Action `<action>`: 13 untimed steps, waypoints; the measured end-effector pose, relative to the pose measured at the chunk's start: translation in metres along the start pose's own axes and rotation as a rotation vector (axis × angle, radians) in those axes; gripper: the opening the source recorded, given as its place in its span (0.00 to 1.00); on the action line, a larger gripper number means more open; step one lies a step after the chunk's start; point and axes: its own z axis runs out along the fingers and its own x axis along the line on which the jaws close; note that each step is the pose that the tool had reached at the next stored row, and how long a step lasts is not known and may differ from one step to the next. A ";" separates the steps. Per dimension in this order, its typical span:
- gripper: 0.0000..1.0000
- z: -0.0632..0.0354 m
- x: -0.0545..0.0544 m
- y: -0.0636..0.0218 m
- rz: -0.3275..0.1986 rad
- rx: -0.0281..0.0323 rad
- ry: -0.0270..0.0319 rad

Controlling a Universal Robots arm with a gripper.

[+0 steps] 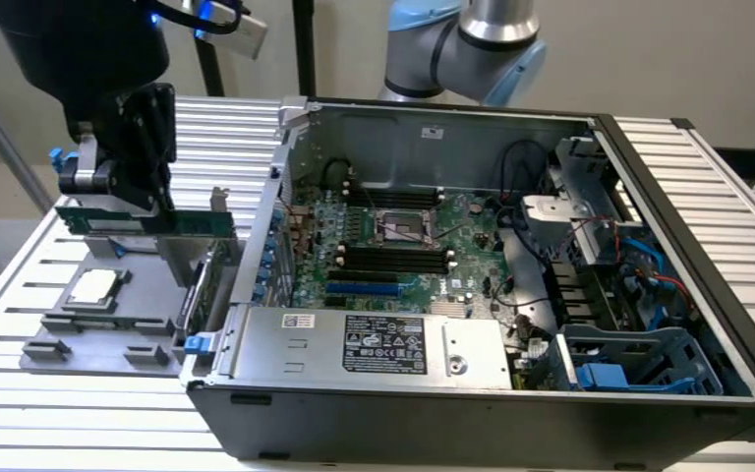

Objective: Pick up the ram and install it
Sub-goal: 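Pick up the ram and move it above insertion slot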

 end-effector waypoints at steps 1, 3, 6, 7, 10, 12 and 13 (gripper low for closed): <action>0.14 -0.0015 0.000 -0.0046 0.000 0.0000 -0.0005; 0.14 -0.0039 0.001 -0.0136 0.000 0.0002 -0.0013; 0.14 -0.0060 0.001 -0.0273 0.000 0.0001 -0.0017; 0.14 -0.0063 0.001 -0.0318 0.000 0.0000 -0.0015; 0.14 -0.0065 0.001 -0.0456 0.000 0.0002 -0.0016; 0.14 -0.0068 0.001 -0.0546 0.000 0.0000 -0.0015; 0.14 -0.0067 0.001 -0.0590 0.000 0.0002 -0.0017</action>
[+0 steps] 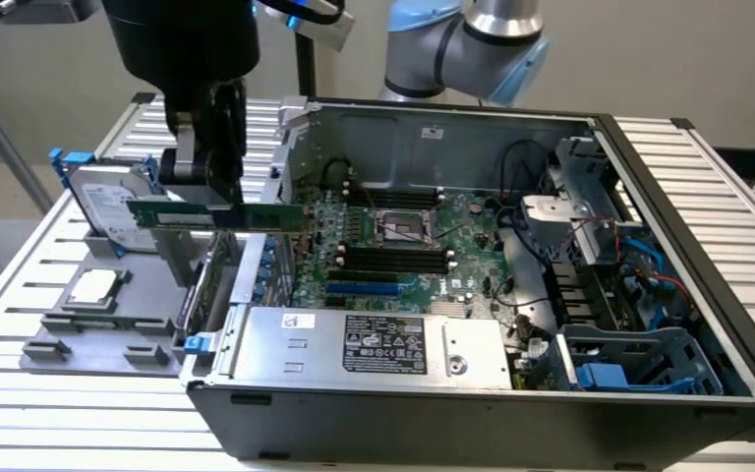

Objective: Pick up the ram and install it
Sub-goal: 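Pick up the ram and move it above insertion slot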

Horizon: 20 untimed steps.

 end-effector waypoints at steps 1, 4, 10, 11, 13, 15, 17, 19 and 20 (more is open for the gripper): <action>0.14 -0.0001 0.000 -0.0042 0.000 -0.0001 0.0001; 0.14 -0.0004 -0.002 -0.0154 0.000 0.0002 0.0002; 0.14 -0.0009 -0.008 -0.0391 0.000 0.0002 0.0002; 0.14 -0.0009 -0.009 -0.0431 0.000 0.0003 0.0001; 0.14 -0.0010 -0.012 -0.0515 0.000 0.0003 0.0001; 0.14 -0.0010 -0.014 -0.0596 0.000 0.0003 0.0001; 0.14 -0.0008 -0.017 -0.0678 0.000 0.0002 0.0001; 0.14 -0.0006 -0.020 -0.0757 0.000 0.0003 0.0001; 0.14 -0.0004 -0.021 -0.0796 0.000 0.0003 0.0001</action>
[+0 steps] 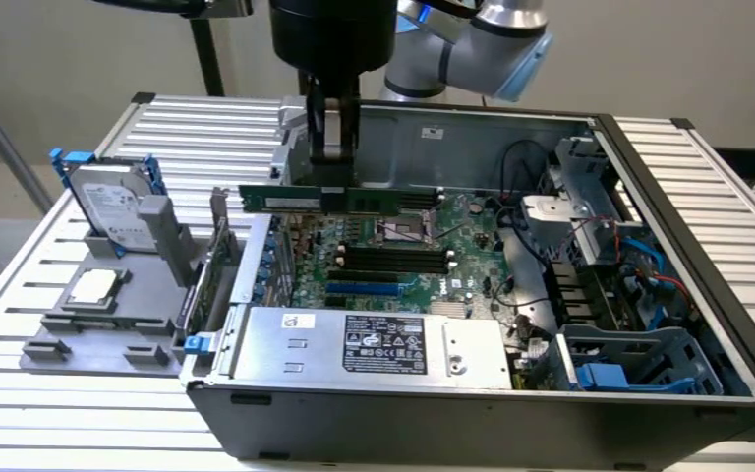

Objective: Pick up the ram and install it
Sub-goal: 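Pick up the ram and move it above insertion slot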

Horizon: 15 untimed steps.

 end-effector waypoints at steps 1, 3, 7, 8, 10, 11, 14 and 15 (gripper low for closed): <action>0.14 0.0002 -0.001 -0.0041 0.000 0.0001 0.0000; 0.14 0.0004 -0.004 -0.0120 0.000 0.0002 0.0000; 0.14 0.0015 -0.011 -0.0252 0.000 0.0022 0.0001; 0.14 0.0019 -0.012 -0.0278 0.000 0.0031 0.0002; 0.14 0.0030 -0.016 -0.0329 0.000 0.0050 0.0002; 0.14 0.0036 -0.018 -0.0353 0.000 0.0060 0.0003; 0.14 0.0052 -0.024 -0.0424 0.000 0.0087 0.0005; 0.14 0.0057 -0.026 -0.0447 0.000 0.0096 0.0004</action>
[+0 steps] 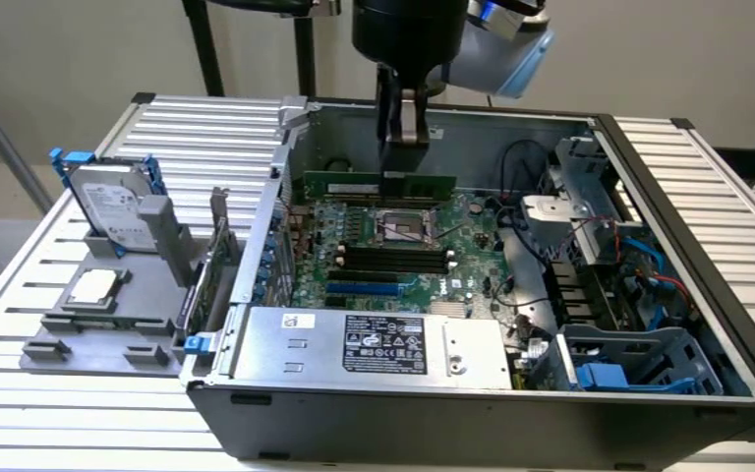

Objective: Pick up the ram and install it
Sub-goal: 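Pick up the ram and move it above insertion slot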

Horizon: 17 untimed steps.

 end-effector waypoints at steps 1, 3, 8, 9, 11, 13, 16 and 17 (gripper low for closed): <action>0.14 0.0006 -0.002 -0.0023 0.000 0.0008 0.0001; 0.14 0.0018 -0.006 -0.0068 0.000 0.0022 0.0001; 0.14 0.0053 -0.017 -0.0175 0.000 0.0044 0.0002; 0.14 0.0060 -0.019 -0.0193 0.000 0.0045 0.0003; 0.14 0.0078 -0.024 -0.0227 0.000 0.0047 0.0000; 0.14 0.0096 -0.029 -0.0259 0.000 0.0048 -0.0003; 0.14 0.0125 -0.036 -0.0304 0.000 0.0049 -0.0017; 0.14 0.0135 -0.038 -0.0319 0.000 0.0049 -0.0022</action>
